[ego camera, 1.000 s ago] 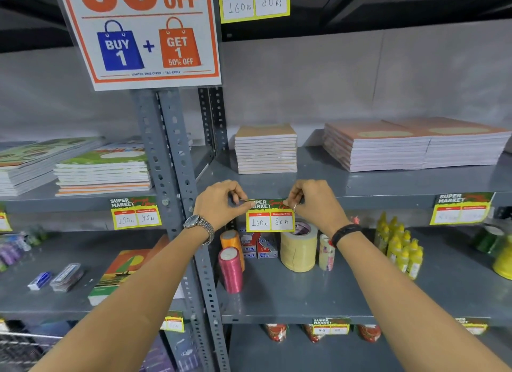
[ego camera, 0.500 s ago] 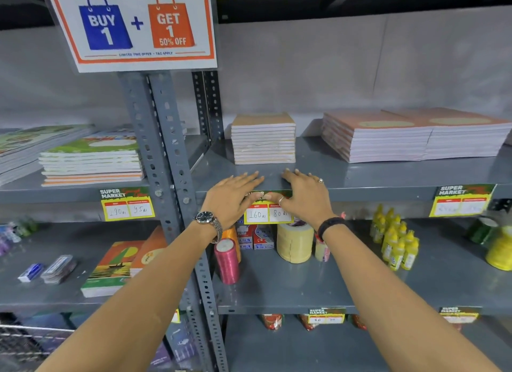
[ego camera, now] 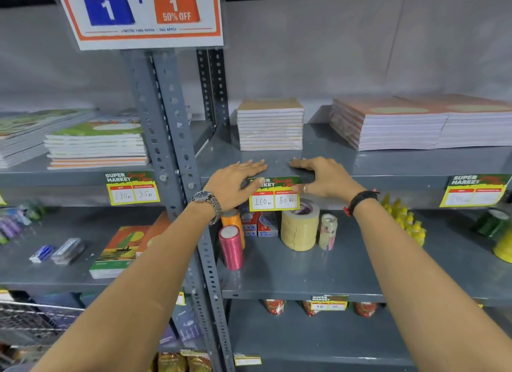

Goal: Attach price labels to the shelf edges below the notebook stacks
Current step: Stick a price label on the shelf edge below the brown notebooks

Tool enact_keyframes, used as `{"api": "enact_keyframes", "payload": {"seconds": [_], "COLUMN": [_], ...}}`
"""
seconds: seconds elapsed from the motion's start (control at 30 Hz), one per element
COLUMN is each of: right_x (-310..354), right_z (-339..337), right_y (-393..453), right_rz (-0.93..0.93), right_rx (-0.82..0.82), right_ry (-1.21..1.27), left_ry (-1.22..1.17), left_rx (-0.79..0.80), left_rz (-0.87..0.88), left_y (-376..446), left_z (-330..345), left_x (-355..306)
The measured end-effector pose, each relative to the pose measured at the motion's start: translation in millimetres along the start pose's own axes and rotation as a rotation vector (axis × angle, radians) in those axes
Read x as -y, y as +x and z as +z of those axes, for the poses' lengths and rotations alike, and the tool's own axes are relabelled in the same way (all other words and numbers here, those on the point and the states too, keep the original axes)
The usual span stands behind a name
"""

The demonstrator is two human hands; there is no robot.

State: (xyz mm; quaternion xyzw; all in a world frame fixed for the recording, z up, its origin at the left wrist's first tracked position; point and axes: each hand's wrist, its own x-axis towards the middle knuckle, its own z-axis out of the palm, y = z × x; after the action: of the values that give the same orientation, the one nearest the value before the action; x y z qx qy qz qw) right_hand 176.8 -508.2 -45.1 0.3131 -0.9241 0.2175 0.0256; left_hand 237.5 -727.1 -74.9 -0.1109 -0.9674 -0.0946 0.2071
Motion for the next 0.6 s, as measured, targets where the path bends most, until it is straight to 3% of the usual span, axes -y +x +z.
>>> {"api": "enact_keyframes", "payload": {"seconds": [0.07, 0.23, 0.4, 0.6], "right_x": [2.0, 5.6, 2.3, -2.1], "right_z": [1.5, 31.1, 39.9, 41.6], "right_y": [-2.0, -1.2, -0.3, 4.6], "right_rz": [0.021, 0.057, 0.003, 0.014], "right_rx": [-0.045, -0.343, -0.432, -0.419], "right_ry": [0.067, 0.009, -0.053, -0.029], "left_ry": [-0.023, -0.034, -0.020, -0.014], "left_rx": [-0.095, -0.319, -0.311, -0.310], "left_rz": [-0.067, -0.141, -0.112, -0.089], "left_y": [1.0, 2.5, 3.3, 5.3], "left_z": [5.6, 20.0, 22.1, 14.5], "left_x": [-5.3, -10.0, -8.9, -7.4]}}
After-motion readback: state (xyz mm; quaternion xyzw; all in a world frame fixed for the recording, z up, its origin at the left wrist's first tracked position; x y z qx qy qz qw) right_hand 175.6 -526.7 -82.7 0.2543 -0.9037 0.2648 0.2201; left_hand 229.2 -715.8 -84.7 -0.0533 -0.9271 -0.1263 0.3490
